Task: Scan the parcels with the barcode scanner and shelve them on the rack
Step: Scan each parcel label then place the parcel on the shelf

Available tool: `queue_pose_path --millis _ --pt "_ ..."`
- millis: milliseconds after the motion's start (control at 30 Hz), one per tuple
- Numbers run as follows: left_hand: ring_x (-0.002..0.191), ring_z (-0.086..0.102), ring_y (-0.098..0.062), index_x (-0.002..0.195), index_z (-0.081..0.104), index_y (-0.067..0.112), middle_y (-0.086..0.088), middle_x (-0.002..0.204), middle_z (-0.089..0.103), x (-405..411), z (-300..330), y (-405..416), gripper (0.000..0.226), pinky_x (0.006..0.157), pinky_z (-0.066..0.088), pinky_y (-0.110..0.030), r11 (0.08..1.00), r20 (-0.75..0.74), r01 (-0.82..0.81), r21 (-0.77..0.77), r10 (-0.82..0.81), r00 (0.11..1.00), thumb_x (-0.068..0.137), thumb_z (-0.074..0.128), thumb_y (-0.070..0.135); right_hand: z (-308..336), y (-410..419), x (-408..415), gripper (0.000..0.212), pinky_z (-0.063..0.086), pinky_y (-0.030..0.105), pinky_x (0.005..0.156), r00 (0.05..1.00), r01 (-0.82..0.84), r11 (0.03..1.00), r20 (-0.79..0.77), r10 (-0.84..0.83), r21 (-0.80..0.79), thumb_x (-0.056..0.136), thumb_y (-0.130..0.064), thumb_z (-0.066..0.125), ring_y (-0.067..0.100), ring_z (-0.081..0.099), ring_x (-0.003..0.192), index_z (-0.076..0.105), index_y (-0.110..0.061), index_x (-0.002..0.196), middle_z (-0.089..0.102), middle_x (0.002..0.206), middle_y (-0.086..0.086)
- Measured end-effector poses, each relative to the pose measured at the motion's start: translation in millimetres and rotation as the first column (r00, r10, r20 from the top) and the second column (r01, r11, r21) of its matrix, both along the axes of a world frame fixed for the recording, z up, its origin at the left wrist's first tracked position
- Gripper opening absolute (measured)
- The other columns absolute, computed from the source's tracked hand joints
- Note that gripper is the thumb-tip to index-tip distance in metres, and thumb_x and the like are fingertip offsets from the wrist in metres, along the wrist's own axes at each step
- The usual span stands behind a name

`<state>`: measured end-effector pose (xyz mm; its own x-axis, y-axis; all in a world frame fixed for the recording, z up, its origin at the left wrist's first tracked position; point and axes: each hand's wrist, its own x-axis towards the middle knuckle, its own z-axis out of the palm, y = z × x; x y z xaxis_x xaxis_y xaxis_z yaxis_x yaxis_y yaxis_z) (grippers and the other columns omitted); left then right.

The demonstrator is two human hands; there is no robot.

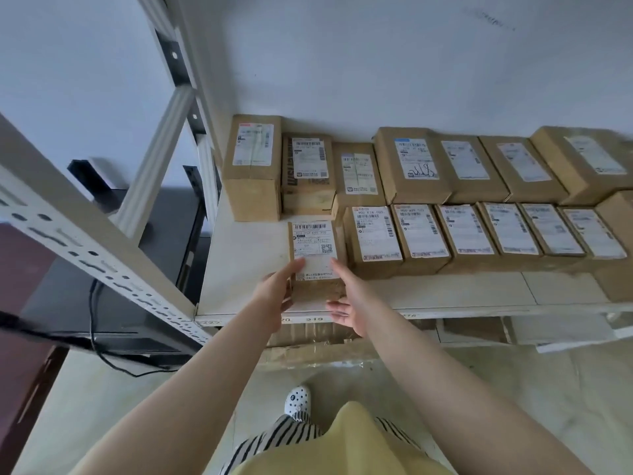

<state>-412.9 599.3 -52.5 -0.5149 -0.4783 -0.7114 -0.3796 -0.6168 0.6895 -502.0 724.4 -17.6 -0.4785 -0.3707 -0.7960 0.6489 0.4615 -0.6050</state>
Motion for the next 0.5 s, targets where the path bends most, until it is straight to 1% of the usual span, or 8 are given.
queue_pose_path --millis 33,67,133,200,267,367,433,500 --pt "0.096 0.063 -0.025 0.115 0.068 0.01 -0.008 0.103 0.067 -5.6 -0.8 -3.8 0.073 0.09 0.051 -0.037 1.0 -0.001 0.004 -0.003 -0.004 1.0 0.062 0.083 0.058 -0.5 -2.7 -3.1 0.074 0.05 0.046 0.101 1.0 0.018 1.0 0.018 -0.018 0.008 0.085 -0.065 0.064 0.033 0.059 0.114 0.046 -0.019 0.14 0.052 0.133 0.017" --pt "0.095 0.062 -0.024 0.115 0.067 0.01 -0.008 0.103 0.067 -10.1 0.2 -6.2 0.07 0.091 0.051 -0.037 1.0 0.004 0.01 -0.004 -0.01 1.0 0.064 0.083 0.057 -1.1 -4.3 -5.6 0.071 0.052 0.047 0.099 0.999 0.036 0.999 0.041 -0.036 0.011 0.083 -0.064 0.066 0.035 0.06 0.113 0.047 -0.018 0.133 0.056 0.126 0.02" --pt "0.094 0.06 -0.024 0.11 0.067 0.01 -0.009 0.103 0.066 -19.2 1.1 -8.8 0.051 0.089 0.049 -0.035 1.0 0.012 0.014 -0.02 -0.014 1.0 0.079 0.079 0.049 -2.4 -6.2 -11.3 0.064 0.053 0.046 0.097 0.992 0.091 0.996 0.086 -0.091 -0.004 0.082 -0.059 0.071 0.036 0.061 0.112 0.046 -0.016 0.121 0.059 0.121 0.025" --pt "0.092 0.055 -0.023 0.101 0.067 0.013 -0.009 0.1 0.062 -29.2 0.6 -10.8 0.036 0.083 0.045 -0.034 0.999 0.018 0.007 -0.043 -0.006 1.0 0.084 0.077 0.043 -3.7 -8.9 -18.2 0.063 0.056 0.045 0.094 0.984 0.143 0.989 0.109 -0.139 -0.031 0.083 -0.054 0.074 0.035 0.064 0.103 0.047 -0.013 0.123 0.06 0.122 0.028" --pt "0.091 0.055 -0.022 0.104 0.066 0.012 -0.006 0.098 0.064 -39.1 0.9 -11.9 0.036 0.081 0.044 -0.032 0.997 0.013 -0.01 -0.076 0.011 1.0 0.085 0.078 0.04 -4.9 -11.8 -24.4 0.061 0.057 0.044 0.091 0.973 0.198 0.979 0.131 -0.189 -0.055 0.085 -0.048 0.074 0.035 0.064 0.101 0.049 -0.01 0.125 0.061 0.121 0.029" --pt "0.094 0.06 -0.023 0.114 0.069 0.011 -0.004 0.1 0.07 -49.3 -2.4 -11.0 0.044 0.092 0.048 -0.035 0.993 0.013 0.006 -0.115 -0.005 1.0 0.083 0.08 0.041 -5.0 -14.7 -29.9 0.056 0.058 0.043 0.085 0.942 0.301 0.951 0.179 -0.286 -0.068 0.085 -0.042 0.076 0.039 0.063 0.108 0.046 -0.009 0.118 0.059 0.119 0.028" --pt "0.1 0.063 -0.027 0.11 0.072 0.013 -0.004 0.099 0.072 -53.1 -4.0 -10.4 0.04 0.102 0.047 -0.039 0.992 0.02 0.009 -0.129 -0.006 1.0 0.083 0.079 0.042 -5.4 -15.8 -33.1 0.056 0.058 0.043 0.084 0.933 0.322 0.945 0.19 -0.306 -0.06 0.085 -0.042 0.077 0.039 0.063 0.107 0.044 -0.01 0.117 0.059 0.118 0.028" --pt "0.11 0.064 -0.03 0.107 0.072 0.013 -0.006 0.104 0.073 -56.0 -4.5 -10.4 0.037 0.106 0.047 -0.041 0.991 0.033 0.009 -0.135 -0.004 0.999 0.084 0.078 0.042 -6.1 -16.7 -35.8 0.057 0.058 0.044 0.086 0.938 0.304 0.951 0.19 -0.288 -0.056 0.085 -0.042 0.076 0.04 0.064 0.107 0.045 -0.013 0.123 0.061 0.115 0.028"
